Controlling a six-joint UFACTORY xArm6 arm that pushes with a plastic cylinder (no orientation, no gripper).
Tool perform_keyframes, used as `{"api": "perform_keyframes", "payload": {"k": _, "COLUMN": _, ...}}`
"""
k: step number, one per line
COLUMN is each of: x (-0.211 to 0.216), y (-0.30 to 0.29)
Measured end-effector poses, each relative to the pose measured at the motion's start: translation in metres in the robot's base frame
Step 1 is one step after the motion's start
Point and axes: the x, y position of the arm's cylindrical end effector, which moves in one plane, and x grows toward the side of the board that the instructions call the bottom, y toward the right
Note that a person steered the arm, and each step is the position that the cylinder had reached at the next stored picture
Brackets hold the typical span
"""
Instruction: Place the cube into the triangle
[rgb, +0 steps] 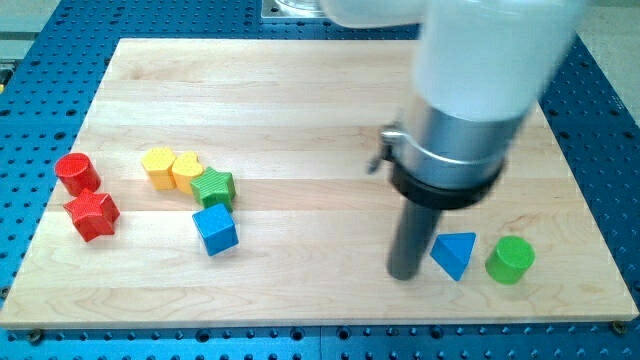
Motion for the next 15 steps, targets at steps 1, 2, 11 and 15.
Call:
{"api": "perform_keyframes", "payload": {"k": 1, "x": -0.005, "y": 0.035}}
{"api": "perform_keyframes", "payload": {"k": 2, "x": -0.002, "y": 0.059}}
{"api": "perform_keyframes", "payload": {"k": 11, "x": 0.006, "y": -0.15}}
{"api": "perform_keyframes", "payload": {"k": 15, "x": -0.041, "y": -0.005}}
